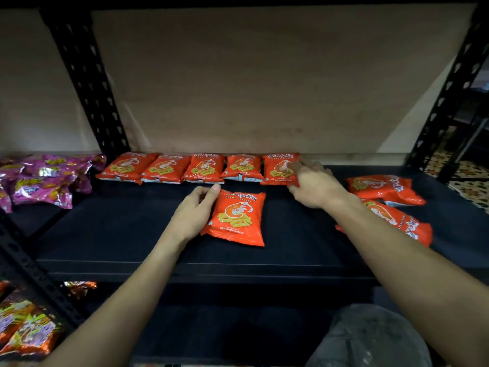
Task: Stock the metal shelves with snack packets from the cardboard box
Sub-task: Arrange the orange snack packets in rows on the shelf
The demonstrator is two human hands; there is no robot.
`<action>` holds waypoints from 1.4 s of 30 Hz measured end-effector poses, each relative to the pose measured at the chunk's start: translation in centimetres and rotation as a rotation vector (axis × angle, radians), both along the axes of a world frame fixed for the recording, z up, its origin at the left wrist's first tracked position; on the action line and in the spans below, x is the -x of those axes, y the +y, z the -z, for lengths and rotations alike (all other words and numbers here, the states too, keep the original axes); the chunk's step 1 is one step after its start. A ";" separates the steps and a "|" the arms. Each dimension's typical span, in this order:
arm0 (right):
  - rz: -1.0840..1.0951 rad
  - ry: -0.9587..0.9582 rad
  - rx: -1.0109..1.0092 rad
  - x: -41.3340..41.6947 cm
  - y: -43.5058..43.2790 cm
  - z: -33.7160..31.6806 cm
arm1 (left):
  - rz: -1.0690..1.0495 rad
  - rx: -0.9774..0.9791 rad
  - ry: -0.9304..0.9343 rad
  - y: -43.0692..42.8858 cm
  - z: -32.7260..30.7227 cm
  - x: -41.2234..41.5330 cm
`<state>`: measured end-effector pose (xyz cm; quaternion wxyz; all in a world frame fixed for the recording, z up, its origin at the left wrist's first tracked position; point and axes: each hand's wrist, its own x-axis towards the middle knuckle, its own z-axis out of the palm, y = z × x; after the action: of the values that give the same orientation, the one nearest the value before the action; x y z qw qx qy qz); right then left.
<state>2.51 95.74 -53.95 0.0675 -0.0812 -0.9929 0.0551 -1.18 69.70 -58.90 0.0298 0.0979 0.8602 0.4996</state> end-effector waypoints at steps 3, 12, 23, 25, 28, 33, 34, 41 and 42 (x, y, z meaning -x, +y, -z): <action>0.017 0.050 -0.007 -2.4 0.3 -1.5 | -0.037 -0.150 0.106 -0.2 -0.5 -0.6; 0.081 0.179 0.007 -11.5 4.1 -1.1 | 0.116 0.150 0.659 -0.1 0.2 -4.3; 0.234 0.190 0.162 -12.5 9.5 0.2 | 0.234 0.389 0.732 5.4 0.4 -8.3; 0.236 0.123 0.156 -11.9 9.8 0.6 | 0.267 0.387 0.731 6.5 0.5 -8.8; 0.223 0.030 0.121 -11.1 10.7 0.8 | 0.319 0.393 0.744 8.3 0.2 -9.5; 0.264 -0.056 0.107 -11.6 12.8 1.1 | 0.408 0.413 0.762 11.8 -0.1 -10.1; 0.275 -0.058 0.113 -11.9 13.3 1.1 | 0.424 0.426 0.767 12.7 -0.2 -10.2; 0.361 -0.034 0.102 -13.1 17.1 0.6 | 0.429 0.519 0.829 18.2 -0.4 -9.7; 0.369 -0.025 0.090 -13.1 17.6 0.4 | 0.424 0.536 0.844 19.1 -0.6 -9.4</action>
<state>15.65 113.32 -54.35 0.0605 -0.2657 -0.9584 0.0852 8.24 88.82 -58.33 -0.1942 0.4502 0.8562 0.1630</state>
